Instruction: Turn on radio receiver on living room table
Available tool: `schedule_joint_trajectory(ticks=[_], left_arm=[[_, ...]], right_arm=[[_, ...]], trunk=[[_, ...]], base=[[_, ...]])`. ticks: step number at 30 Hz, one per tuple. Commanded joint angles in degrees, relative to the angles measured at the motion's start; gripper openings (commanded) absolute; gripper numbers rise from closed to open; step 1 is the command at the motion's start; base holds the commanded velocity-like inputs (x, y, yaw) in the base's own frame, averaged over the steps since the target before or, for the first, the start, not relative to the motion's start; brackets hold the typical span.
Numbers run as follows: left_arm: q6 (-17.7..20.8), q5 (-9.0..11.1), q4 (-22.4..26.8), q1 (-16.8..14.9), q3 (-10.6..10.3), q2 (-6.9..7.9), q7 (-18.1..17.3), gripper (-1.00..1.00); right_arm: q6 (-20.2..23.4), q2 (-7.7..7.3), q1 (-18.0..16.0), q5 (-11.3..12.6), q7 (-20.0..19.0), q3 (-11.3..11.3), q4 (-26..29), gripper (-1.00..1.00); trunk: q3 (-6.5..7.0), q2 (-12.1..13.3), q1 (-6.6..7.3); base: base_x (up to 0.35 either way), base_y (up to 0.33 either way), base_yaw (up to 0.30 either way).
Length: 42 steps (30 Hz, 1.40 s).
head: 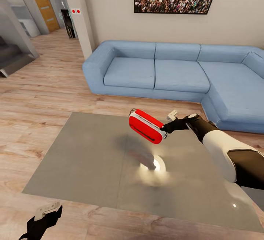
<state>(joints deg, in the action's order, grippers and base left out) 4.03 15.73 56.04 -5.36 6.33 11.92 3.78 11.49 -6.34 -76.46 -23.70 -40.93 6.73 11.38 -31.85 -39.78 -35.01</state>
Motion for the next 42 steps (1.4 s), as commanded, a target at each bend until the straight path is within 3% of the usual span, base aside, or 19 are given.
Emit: schedule_joint_trajectory(ticks=[1, 6, 10, 18, 20, 21, 22, 27, 30, 33, 35, 38, 40, 42], left_arm=[[0.01, 0.0, 0.01, 0.0, 0.0, 0.01, 0.0, 1.0], [-0.03, 0.0, 0.04, 0.0, 0.01, 0.03, -0.07, 1.0], [-0.06, 0.03, 0.05, 0.02, 0.04, 0.03, -0.08, 1.0], [-0.07, 0.0, 0.03, 0.0, 0.04, 0.03, -0.09, 1.0], [-0.07, 0.0, 0.03, 0.0, 0.03, 0.03, -0.07, 1.0], [-0.05, 0.0, -0.02, 0.0, 0.05, 0.03, -0.04, 1.0], [-0.04, 0.0, -0.03, 0.0, 0.06, 0.06, -0.03, 1.0], [-0.05, 0.0, -0.05, 0.0, 0.05, 0.06, -0.01, 1.0], [-0.03, 0.0, -0.05, 0.0, 0.05, 0.04, 0.0, 1.0], [-0.02, 0.0, -0.05, 0.0, 0.02, 0.03, 0.0, 1.0], [0.0, 0.0, -0.01, 0.01, 0.01, 0.03, 0.0, 1.0], [-0.03, 0.0, 0.01, 0.02, 0.02, 0.03, 0.0, 1.0], [-0.05, 0.0, 0.02, 0.02, 0.04, 0.03, 0.0, 1.0], [-0.04, -0.01, 0.03, 0.01, 0.05, 0.03, 0.0, 1.0]], right_arm=[[0.01, 0.01, -0.01, 0.36, 0.03, -0.39, 0.04, -1.0], [0.11, 0.01, -0.01, 0.43, 0.82, -0.4, 0.04, -1.0], [0.22, 0.01, -0.01, 0.53, 4.59, -0.39, 0.04, -1.0], [0.17, 0.1, 0.04, 0.59, 8.46, -0.36, 0.0, -1.0], [0.1, 0.22, 0.27, 0.6, 12.95, -0.33, -0.01, -1.0], [-0.04, 0.31, 0.67, 0.48, 19.26, -0.32, 0.01, -1.0], [-0.08, 0.35, 0.83, 0.4, 21.02, -0.31, 0.01, -1.0], [-0.06, 0.55, 1.08, 0.24, 24.63, -0.13, 1.22, -1.0], [0.32, 1.54, 1.12, -0.02, 28.53, 0.02, 4.77, -1.0], [0.53, 3.58, 1.13, -0.46, 35.36, 0.16, 7.08, -1.0], [0.5, 5.25, 1.15, -1.3, 43.14, 0.25, 7.72, -1.0], [0.35, 7.35, 1.57, -3.15, 51.6, 0.28, 7.88, -1.0], [0.21, 9.31, 2.72, -6.49, 59.57, 0.34, 7.92, -1.0], [0.13, 10.67, 3.5, -9.8, 64.96, 0.37, 7.95, -1.0]], trunk=[[0.01, 0.01, 0.01], [0.01, 0.01, 0.01], [0.01, 0.01, 0.01], [0.01, 0.01, 0.01], [0.01, 0.01, 0.01], [0.01, 0.01, 0.01], [0.01, 0.01, 0.01], [0.01, 0.01, 0.01], [0.01, 0.01, 0.01], [0.01, 0.01, 0.01], [0.01, 0.01, 0.01], [0.01, 0.01, 0.01], [0.01, 0.01, 0.01], [0.01, 0.01, 0.01]], base=[[0.0, 0.0, 0.0], [0.0, 0.0, 0.0], [0.0, 0.0, 0.0], [0.0, 0.0, 0.0], [0.0, 0.0, 0.0], [0.0, 0.0, 0.0], [0.0, 0.0, 0.0], [0.0, 0.0, 0.0], [0.0, 0.0, 0.0], [0.0, 0.0, 0.0], [0.0, 0.0, 0.0], [0.0, 0.0, 0.0], [0.0, 0.0, 0.0], [0.0, 0.0, 0.0]])
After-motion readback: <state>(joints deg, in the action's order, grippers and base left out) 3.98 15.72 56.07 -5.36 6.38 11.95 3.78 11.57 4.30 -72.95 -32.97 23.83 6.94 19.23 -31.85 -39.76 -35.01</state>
